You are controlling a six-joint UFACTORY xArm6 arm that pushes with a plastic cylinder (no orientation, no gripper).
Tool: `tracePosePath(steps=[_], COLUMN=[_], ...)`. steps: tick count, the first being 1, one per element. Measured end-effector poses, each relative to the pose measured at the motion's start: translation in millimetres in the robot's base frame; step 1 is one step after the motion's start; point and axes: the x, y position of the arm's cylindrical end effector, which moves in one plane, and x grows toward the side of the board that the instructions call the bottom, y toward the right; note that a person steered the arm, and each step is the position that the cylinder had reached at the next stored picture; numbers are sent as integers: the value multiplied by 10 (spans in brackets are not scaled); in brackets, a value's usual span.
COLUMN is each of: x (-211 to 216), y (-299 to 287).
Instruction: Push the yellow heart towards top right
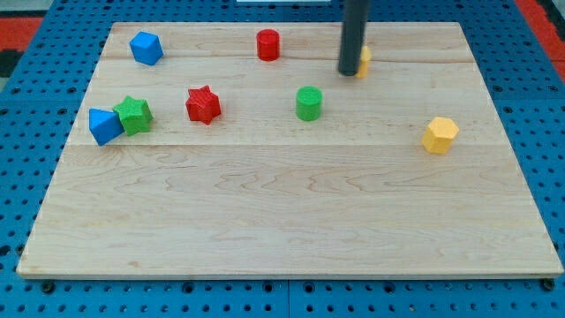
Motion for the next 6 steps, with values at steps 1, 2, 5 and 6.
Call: tracePosePath(steps=[1, 2, 5, 6], x=[-262, -328, 129, 132], y=[409, 522, 424, -160])
